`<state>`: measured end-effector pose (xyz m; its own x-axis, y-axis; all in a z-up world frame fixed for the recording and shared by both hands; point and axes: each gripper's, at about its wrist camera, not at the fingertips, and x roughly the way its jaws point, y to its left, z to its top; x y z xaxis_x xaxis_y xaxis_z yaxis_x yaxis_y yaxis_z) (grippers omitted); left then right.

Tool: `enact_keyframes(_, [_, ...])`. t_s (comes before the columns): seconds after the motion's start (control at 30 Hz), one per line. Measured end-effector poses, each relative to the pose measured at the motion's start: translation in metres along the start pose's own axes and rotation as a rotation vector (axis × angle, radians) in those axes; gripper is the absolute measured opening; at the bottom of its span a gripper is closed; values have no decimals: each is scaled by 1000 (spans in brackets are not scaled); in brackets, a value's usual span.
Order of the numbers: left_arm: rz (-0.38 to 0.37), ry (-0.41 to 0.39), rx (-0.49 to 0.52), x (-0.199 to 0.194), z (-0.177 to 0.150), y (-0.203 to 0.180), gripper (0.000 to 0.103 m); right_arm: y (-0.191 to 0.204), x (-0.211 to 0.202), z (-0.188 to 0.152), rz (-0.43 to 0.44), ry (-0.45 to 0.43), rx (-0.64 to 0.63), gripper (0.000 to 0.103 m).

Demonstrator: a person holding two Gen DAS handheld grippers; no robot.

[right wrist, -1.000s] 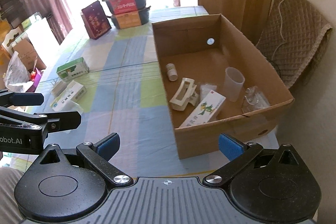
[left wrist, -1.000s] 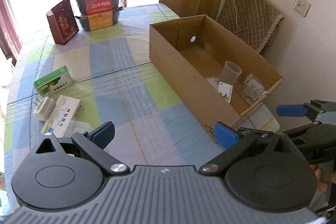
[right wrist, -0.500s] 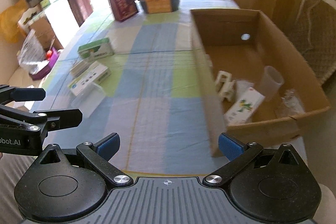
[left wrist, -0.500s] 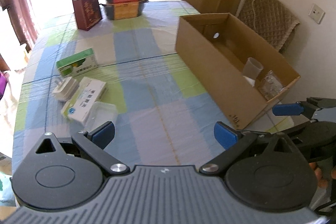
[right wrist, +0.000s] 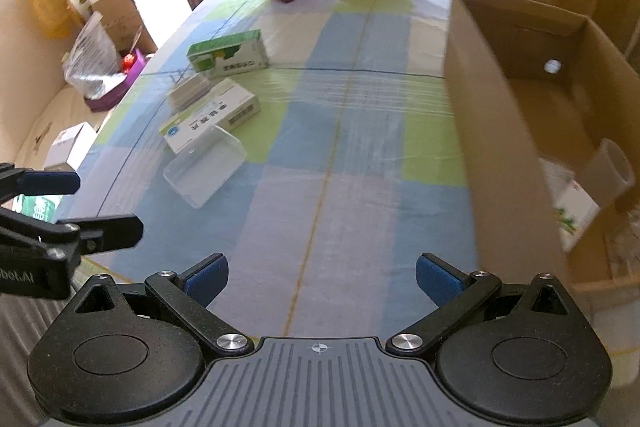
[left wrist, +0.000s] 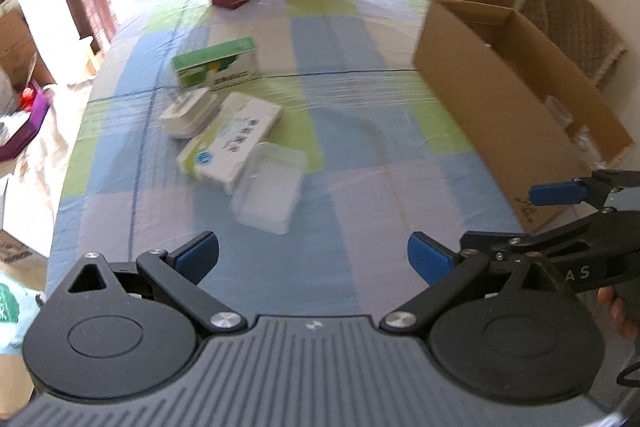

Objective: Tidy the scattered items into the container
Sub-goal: 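Lift both tools out of the box and move toward the remaining table items, then grasp the white tablet box with the left tool while the right tool grasps the clear plastic box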

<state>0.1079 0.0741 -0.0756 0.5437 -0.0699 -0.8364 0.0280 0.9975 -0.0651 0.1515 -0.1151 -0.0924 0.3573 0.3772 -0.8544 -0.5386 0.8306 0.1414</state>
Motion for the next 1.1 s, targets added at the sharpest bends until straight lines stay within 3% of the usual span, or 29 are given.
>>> enact_keyframes(0.27, [72,17,-56,16,1,51,99,16,42,13,87,16,-132,103])
enact_keyframes(0.6, [122,30,-107,35,11,106,99,54,90,30,230,22,-398,103])
enact_keyframes(0.77, [127,41,-118,48,14,121,99,75,118,42,252,26,-501,103])
enact_keyframes(1.1, [111,46,-144,70,19,141,99,90,163,65,227,26,-583,103])
